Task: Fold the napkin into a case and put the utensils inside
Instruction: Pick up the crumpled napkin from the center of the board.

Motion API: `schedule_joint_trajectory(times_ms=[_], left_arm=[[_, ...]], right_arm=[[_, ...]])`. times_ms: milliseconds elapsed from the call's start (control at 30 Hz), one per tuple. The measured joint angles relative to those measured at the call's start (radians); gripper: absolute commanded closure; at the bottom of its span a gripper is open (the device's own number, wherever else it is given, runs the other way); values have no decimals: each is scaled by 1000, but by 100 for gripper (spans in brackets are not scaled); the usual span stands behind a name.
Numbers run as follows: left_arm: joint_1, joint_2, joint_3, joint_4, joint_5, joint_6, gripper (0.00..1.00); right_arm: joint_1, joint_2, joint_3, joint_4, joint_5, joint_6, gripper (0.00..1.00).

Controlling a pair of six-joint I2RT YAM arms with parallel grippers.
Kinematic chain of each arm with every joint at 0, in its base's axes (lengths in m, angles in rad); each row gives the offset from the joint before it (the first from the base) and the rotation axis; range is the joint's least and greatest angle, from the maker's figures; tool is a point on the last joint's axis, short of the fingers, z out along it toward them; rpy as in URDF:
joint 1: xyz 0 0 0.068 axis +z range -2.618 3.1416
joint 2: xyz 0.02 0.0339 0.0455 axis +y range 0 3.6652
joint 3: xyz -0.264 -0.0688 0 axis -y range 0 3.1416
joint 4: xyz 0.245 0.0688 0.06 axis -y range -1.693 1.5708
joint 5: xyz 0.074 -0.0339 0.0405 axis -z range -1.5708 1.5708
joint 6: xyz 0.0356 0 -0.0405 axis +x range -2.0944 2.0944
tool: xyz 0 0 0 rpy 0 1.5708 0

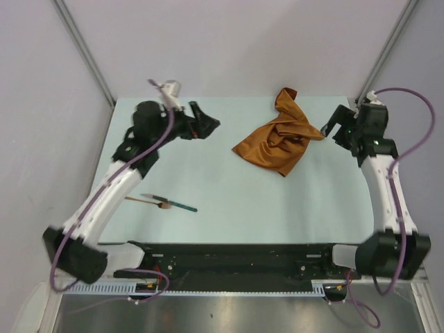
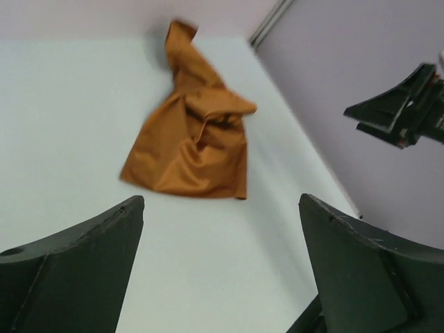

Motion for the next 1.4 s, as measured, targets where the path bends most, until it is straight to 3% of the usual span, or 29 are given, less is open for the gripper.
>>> schedule_joint_trajectory(times_ms=[233,533,733,1033,1100,1133,1267,1367,1400], left_arm=[[-72,558,159,-26,-151,-4,7],[-107,1035,503,-107,-280,-163,14],[-114,1146,583,-76,-276,-303,19],[-124,1180,594,-43,-251,-457,30],[-125,1177,580,-25,-250,-473,30],[-126,1171,562,-8,-252,-481,32],[-135,1149,520,11,-270,-491,32],[-146,1126,498,3,-307,-473,21],[-151,1116,491,-4,-326,-451,18]], right_arm=[[-17,390,32,95,20,23,0],[-68,875,415,192,5,42,0],[-92,1047,511,210,-36,60,3],[-95,1062,502,272,-104,84,15],[-92,1063,494,294,-122,89,20],[-92,1063,490,301,-129,90,28],[-90,1064,467,344,-172,98,30],[-88,1064,462,353,-187,95,43],[-88,1064,459,354,-193,93,56]])
